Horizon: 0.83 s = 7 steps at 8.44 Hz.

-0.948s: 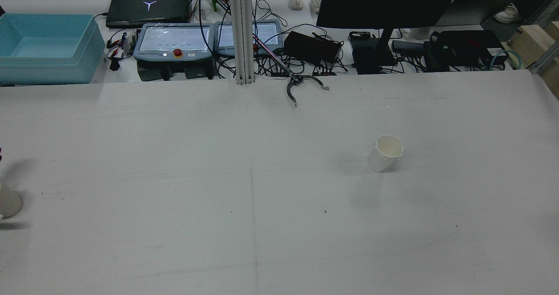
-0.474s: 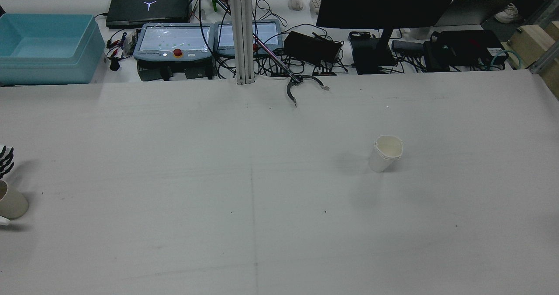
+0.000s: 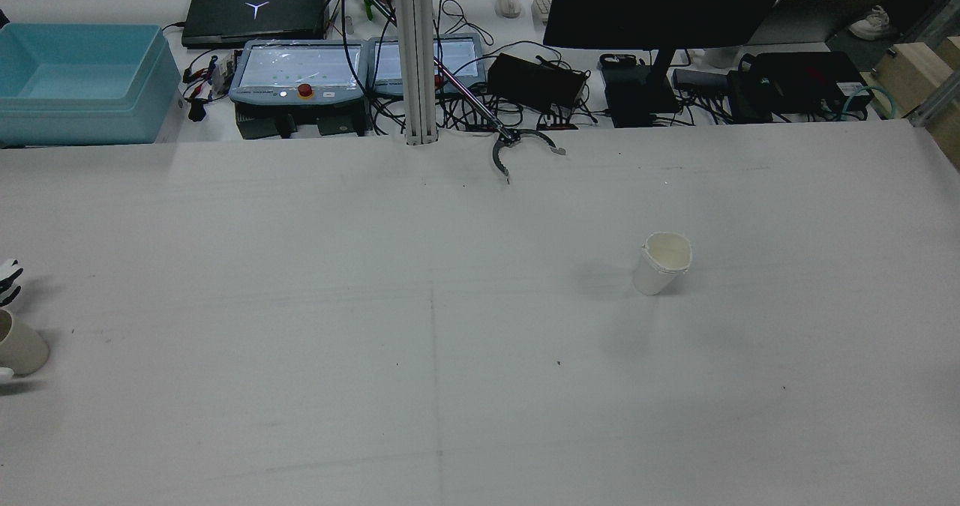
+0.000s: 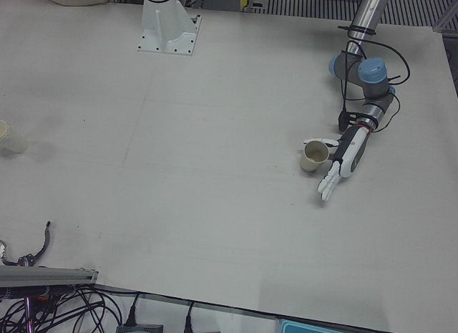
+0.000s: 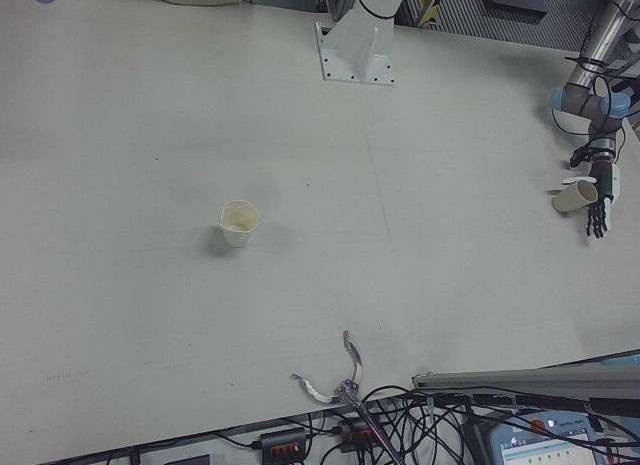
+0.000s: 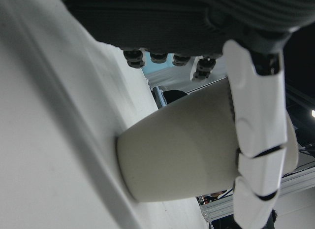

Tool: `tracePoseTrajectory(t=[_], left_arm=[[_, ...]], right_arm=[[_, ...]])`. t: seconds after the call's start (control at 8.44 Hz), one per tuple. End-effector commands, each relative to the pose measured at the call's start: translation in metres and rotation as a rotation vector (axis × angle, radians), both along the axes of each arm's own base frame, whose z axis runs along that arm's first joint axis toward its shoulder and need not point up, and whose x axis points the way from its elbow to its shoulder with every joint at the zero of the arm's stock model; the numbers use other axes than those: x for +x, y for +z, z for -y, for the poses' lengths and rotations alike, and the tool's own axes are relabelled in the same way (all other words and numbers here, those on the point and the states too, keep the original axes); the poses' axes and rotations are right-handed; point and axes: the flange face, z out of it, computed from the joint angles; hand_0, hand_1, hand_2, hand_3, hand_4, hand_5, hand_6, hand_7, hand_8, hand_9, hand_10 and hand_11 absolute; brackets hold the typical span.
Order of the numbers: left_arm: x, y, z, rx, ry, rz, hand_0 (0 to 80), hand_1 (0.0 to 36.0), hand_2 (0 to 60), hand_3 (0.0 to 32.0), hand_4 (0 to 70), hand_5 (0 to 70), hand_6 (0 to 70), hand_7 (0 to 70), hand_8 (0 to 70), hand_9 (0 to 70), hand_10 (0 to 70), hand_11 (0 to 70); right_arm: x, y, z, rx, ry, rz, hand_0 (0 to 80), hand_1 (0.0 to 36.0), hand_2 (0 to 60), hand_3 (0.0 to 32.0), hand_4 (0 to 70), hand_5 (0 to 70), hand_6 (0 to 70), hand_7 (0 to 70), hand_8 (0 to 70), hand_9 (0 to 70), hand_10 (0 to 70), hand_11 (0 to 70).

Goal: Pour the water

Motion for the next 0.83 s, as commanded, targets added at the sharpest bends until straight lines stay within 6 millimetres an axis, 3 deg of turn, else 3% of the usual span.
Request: tracePoseTrajectory(t=[0.0,0.24,0.47,0.71], left_arm=[[-0.0006,-0.0030,0.0007,0.002,-0.001,-0.013,54.3,20.9,14.3,0.0,29.5,21.7,0.0,3.1,0.3,0.0,3.3,6.5],[-0.0007,-0.0029,0.0006,0.000,0.000,-0.014,54.9,21.4,16.3,0.0,36.5,24.0,0.0,3.9,0.0,0.0,3.3,6.5],[-0.0017,-0.0033,0.0013,-0.002,-0.007,-0.016,54.9,21.4,16.3,0.0,36.5,24.0,0.0,3.9,0.0,0.0,3.3,6.5],[-0.0025,-0.0042,0.0013,-0.002,-0.008,-0.020,55.9,22.7,20.4,0.0,40.4,28.6,0.2,7.4,0.0,0.0,4.2,7.7]], right_arm=[[0.0000,0.0007,-0.0008,-0.002,0.000,0.001,45.9,8.6,2.9,0.0,6.6,2.8,0.3,1.7,0.0,0.0,0.0,0.0],[0.0000,0.0015,-0.0008,-0.004,0.000,0.000,45.9,8.7,2.9,0.2,6.8,3.5,0.4,1.9,0.0,0.0,0.0,0.2],[0.0000,0.0007,-0.0008,-0.003,0.000,0.000,45.9,8.7,2.9,0.2,6.8,3.5,0.4,1.9,0.0,0.0,0.0,0.2],[0.0007,0.0007,-0.0010,-0.002,0.002,0.001,46.1,8.8,2.6,0.8,6.5,3.8,0.3,1.7,0.0,0.0,0.0,0.0]])
